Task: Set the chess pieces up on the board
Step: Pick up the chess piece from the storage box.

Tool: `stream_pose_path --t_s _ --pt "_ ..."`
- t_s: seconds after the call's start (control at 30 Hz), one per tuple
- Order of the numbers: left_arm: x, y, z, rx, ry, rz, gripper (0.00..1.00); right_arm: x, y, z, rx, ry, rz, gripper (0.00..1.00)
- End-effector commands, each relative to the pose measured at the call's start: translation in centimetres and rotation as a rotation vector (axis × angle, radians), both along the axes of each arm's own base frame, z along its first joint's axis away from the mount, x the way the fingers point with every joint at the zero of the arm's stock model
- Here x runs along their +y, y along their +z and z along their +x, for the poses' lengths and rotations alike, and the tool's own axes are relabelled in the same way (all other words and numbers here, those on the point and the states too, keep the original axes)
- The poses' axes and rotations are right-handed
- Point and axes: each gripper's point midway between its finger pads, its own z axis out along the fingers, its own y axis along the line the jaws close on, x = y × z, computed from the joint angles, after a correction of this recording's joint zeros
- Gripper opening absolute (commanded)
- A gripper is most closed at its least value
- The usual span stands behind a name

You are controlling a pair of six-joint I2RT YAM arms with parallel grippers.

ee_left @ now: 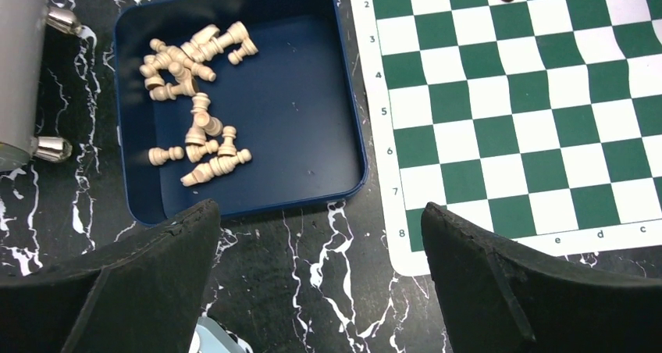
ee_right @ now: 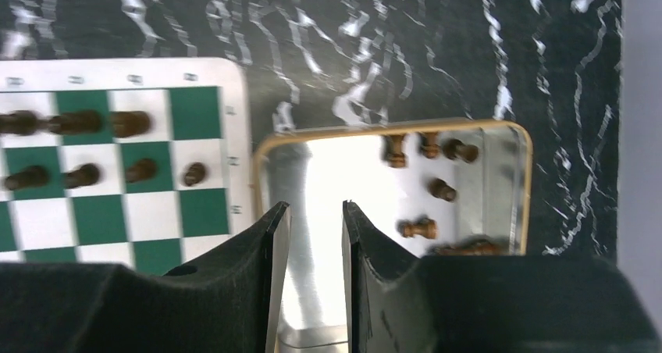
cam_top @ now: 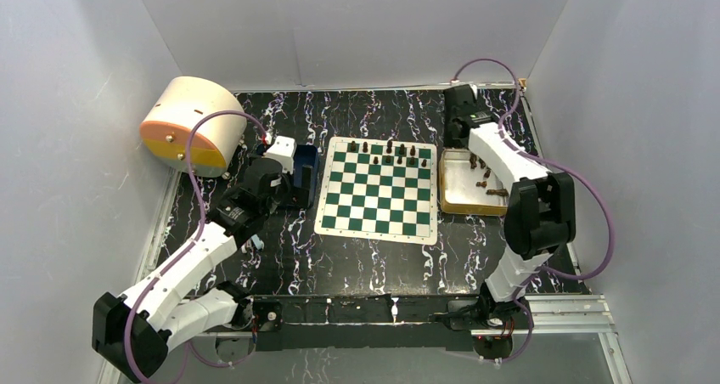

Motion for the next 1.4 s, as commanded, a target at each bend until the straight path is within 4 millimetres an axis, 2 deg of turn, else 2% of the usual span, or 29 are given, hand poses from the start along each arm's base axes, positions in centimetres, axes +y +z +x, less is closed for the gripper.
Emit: stream_pose_path --t_s 0.0,0.17,0.3,0.63,1.07,1.37 --pt "0.8 1.7 0.4 -0.089 0.026 0.008 0.97 -3.2 1.2 -0.1 -0.072 -0.051 0.009 0.39" --pt "1.4 1.6 0.3 -0.086 0.038 0.035 0.97 -6.2 -1.0 -0.3 -0.052 -0.092 0.046 0.4" --pt "0.1 1.6 0.3 -0.083 -0.016 -0.003 0.97 -7.4 -2.3 0.0 -0.038 -0.104 0.06 0.41" --pt "0.3 1.4 0.1 -0.074 -0.016 0.011 0.96 -8.0 -5.8 -0.2 0.005 -0.107 0.072 0.41" --pt "0.4 1.1 0.1 -0.059 -0.021 0.028 0.98 -8.6 -8.3 0.3 0.038 -0.098 0.033 0.42" --pt "1.1 1.1 0.3 -0.065 0.007 0.055 0.97 -8.8 -9.0 0.6 0.041 -0.093 0.018 0.4"
